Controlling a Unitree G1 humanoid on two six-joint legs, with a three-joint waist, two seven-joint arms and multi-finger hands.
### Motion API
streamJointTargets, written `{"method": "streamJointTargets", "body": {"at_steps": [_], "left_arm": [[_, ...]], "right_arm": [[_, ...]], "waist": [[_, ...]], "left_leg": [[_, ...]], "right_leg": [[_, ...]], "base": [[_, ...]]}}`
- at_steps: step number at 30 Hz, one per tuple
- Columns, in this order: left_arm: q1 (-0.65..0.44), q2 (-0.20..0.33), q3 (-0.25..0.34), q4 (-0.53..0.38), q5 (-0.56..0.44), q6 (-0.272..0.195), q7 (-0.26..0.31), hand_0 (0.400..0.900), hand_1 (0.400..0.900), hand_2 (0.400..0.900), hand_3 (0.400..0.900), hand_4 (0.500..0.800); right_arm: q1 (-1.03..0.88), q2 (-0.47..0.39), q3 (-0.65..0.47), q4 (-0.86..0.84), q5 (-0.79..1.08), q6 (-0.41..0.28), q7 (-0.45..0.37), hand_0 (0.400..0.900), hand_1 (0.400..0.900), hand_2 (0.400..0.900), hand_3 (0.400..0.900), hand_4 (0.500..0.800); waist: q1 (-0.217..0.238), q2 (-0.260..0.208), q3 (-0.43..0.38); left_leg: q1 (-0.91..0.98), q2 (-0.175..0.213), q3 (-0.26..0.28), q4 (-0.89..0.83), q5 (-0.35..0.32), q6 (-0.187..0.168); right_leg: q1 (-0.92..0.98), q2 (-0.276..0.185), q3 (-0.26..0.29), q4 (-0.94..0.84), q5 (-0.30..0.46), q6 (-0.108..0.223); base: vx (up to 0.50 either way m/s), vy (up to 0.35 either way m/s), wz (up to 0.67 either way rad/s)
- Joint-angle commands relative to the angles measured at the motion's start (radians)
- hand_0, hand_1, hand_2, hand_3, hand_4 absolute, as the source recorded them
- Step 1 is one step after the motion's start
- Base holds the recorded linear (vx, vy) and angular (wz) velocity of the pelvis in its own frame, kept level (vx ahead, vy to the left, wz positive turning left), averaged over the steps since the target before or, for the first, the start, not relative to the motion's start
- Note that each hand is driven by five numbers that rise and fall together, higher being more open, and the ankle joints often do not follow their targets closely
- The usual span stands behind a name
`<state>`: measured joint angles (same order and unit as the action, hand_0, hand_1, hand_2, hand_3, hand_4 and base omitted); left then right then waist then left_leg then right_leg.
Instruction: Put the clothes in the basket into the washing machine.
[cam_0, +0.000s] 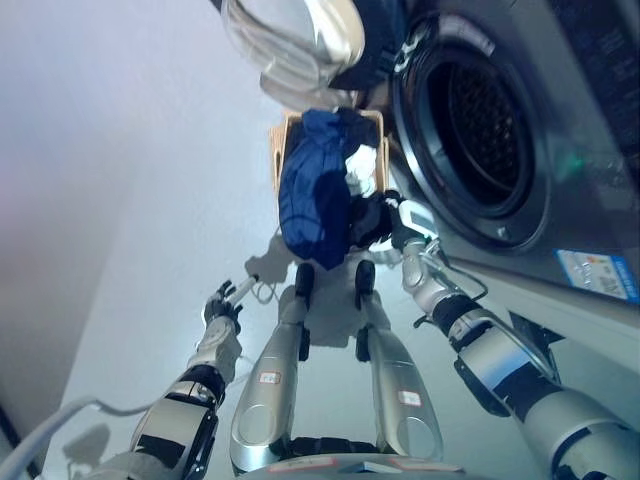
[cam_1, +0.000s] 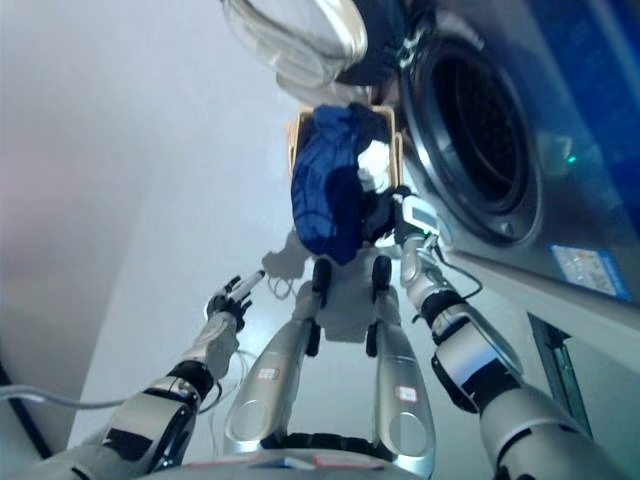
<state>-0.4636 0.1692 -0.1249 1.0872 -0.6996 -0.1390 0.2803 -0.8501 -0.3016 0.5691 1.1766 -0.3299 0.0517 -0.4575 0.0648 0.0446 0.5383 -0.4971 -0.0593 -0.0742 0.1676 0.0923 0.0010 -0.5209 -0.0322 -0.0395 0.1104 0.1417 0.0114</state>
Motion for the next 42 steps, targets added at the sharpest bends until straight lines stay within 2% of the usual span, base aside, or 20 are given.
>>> {"method": "streamJointTargets", "body": {"at_steps": [1, 7, 12, 16, 20, 21, 22, 23, 26, 33, 34, 35, 42], "left_arm": [[0.026, 0.016, -0.032, -0.047, -0.046, -0.060, 0.038, 0.900, 0.900, 0.900, 0.900, 0.800], [-0.011, 0.015, -0.058, -0.082, -0.075, -0.080, 0.044, 0.900, 0.900, 0.900, 0.900, 0.800], [-0.030, 0.008, -0.078, -0.090, -0.099, -0.087, 0.040, 0.900, 0.900, 0.900, 0.900, 0.800], [-0.053, 0.010, -0.102, -0.116, -0.117, -0.090, 0.038, 0.900, 0.900, 0.900, 0.900, 0.800], [-0.046, 0.010, -0.111, -0.141, -0.123, -0.084, 0.027, 0.900, 0.900, 0.900, 0.900, 0.800], [-0.041, 0.009, -0.116, -0.141, -0.123, -0.078, 0.019, 0.900, 0.900, 0.900, 0.900, 0.800], [-0.041, 0.009, -0.116, -0.141, -0.123, -0.078, 0.018, 0.900, 0.900, 0.900, 0.900, 0.800], [-0.040, 0.008, -0.117, -0.135, -0.120, -0.069, 0.007, 0.900, 0.900, 0.900, 0.900, 0.800], [-0.025, 0.011, -0.108, -0.119, -0.113, -0.057, -0.011, 0.900, 0.900, 0.900, 0.900, 0.800], [-0.031, 0.028, -0.084, -0.081, -0.108, -0.048, -0.017, 0.900, 0.900, 0.900, 0.900, 0.800], [-0.034, 0.030, -0.083, -0.079, -0.107, -0.048, -0.016, 0.900, 0.900, 0.900, 0.900, 0.800], [-0.036, 0.030, -0.083, -0.079, -0.104, -0.047, -0.015, 0.900, 0.900, 0.900, 0.900, 0.800], [-0.047, 0.034, -0.073, -0.062, -0.101, -0.051, 0.003, 0.900, 0.900, 0.900, 0.900, 0.800]], "right_arm": [[-0.062, -0.049, 0.038, -0.039, -0.058, -0.017, -0.111, 0.900, 0.900, 0.900, 0.900, 0.800], [-0.142, -0.089, 0.048, -0.026, -0.098, 0.003, -0.207, 0.900, 0.900, 0.900, 0.900, 0.800], [-0.220, -0.104, 0.066, 0.033, -0.085, 0.013, -0.191, 0.900, 0.900, 0.900, 0.900, 0.800], [-0.257, -0.123, 0.066, 0.095, -0.054, 0.015, -0.168, 0.900, 0.900, 0.900, 0.900, 0.800], [-0.297, -0.170, 0.051, 0.139, 0.013, 0.010, -0.115, 0.900, 0.900, 0.900, 0.900, 0.800], [-0.307, -0.187, 0.048, 0.168, 0.062, 0.005, -0.040, 0.900, 0.900, 0.900, 0.900, 0.800], [-0.307, -0.188, 0.048, 0.168, 0.062, 0.004, -0.039, 0.900, 0.900, 0.900, 0.900, 0.800], [-0.316, -0.195, 0.063, 0.201, 0.064, 0.011, 0.010, 0.900, 0.900, 0.900, 0.900, 0.800], [-0.310, -0.211, 0.064, 0.215, 0.099, 0.009, 0.080, 0.900, 0.900, 0.900, 0.900, 0.800], [-0.269, -0.195, 0.070, 0.228, 0.109, 0.014, 0.148, 0.900, 0.900, 0.900, 0.900, 0.800], [-0.270, -0.195, 0.066, 0.231, 0.112, 0.017, 0.148, 0.782, 0.782, 0.782, 0.782, 0.729], [-0.273, -0.195, 0.067, 0.233, 0.110, 0.017, 0.149, 0.400, 0.400, 0.400, 0.400, 0.500], [-0.288, -0.190, 0.054, 0.198, 0.109, 0.011, 0.079, 0.400, 0.400, 0.400, 0.400, 0.500]], "waist": [[0.000, 0.057, -0.041], [0.011, 0.084, -0.045], [0.020, 0.094, -0.045], [0.026, 0.099, -0.042], [0.044, 0.108, -0.057], [0.051, 0.108, -0.065], [0.051, 0.109, -0.065], [0.056, 0.109, -0.066], [0.061, 0.103, -0.070], [0.065, 0.094, -0.087], [0.065, 0.094, -0.089], [0.064, 0.094, -0.091], [0.061, 0.086, -0.097]], "left_leg": [[-0.107, -0.039, 0.008, 0.143, -0.099, -0.012], [-0.270, -0.050, 0.007, 0.247, -0.116, -0.010], [-0.385, -0.058, 0.010, 0.355, -0.146, -0.004], [-0.526, -0.077, 0.008, 0.565, -0.219, 0.012], [-0.619, -0.084, 0.012, 0.664, -0.254, 0.018], [-0.645, -0.084, 0.014, 0.676, -0.252, 0.019], [-0.645, -0.083, 0.014, 0.676, -0.252, 0.019], [-0.650, -0.083, 0.012, 0.674, -0.251, 0.018], [-0.656, -0.081, 0.016, 0.678, -0.249, 0.018], [-0.677, -0.085, 0.009, 0.701, -0.251, 0.014], [-0.677, -0.086, 0.008, 0.697, -0.248, 0.013], [-0.678, -0.086, 0.009, 0.695, -0.246, 0.012], [-0.665, -0.083, 0.011, 0.677, -0.235, 0.007]], "right_leg": [[-0.141, -0.008, 0.030, 0.266, -0.178, 0.067], [-0.308, -0.025, 0.035, 0.385, -0.201, 0.068], [-0.422, -0.034, 0.047, 0.492, -0.229, 0.067], [-0.557, -0.044, 0.057, 0.694, -0.302, 0.046], [-0.650, -0.055, 0.054, 0.794, -0.328, 0.042], [-0.675, -0.059, 0.052, 0.804, -0.325, 0.042], [-0.675, -0.059, 0.052, 0.804, -0.325, 0.042], [-0.683, -0.062, 0.049, 0.804, -0.327, 0.042], [-0.693, -0.059, 0.050, 0.810, -0.328, 0.041], [-0.717, -0.057, 0.050, 0.830, -0.330, 0.040], [-0.719, -0.057, 0.050, 0.829, -0.329, 0.040], [-0.721, -0.059, 0.051, 0.830, -0.329, 0.040], [-0.710, -0.062, 0.050, 0.821, -0.319, 0.042]], "base": [[-0.07, -0.026, 0.13], [-0.03, -0.010, 0.09], [-0.03, 0.002, 0.04], [-0.06, 0.002, 0.09], [-0.03, 0.006, 0.12], [-0.01, -0.005, 0.09], [-0.01, -0.020, 0.09], [0.00, -0.017, 0.04], [0.00, 0.000, -0.01], [-0.01, -0.007, 0.01], [-0.03, -0.009, 0.06], [-0.03, -0.002, 0.03], [-0.03, 0.003, -0.01]]}}
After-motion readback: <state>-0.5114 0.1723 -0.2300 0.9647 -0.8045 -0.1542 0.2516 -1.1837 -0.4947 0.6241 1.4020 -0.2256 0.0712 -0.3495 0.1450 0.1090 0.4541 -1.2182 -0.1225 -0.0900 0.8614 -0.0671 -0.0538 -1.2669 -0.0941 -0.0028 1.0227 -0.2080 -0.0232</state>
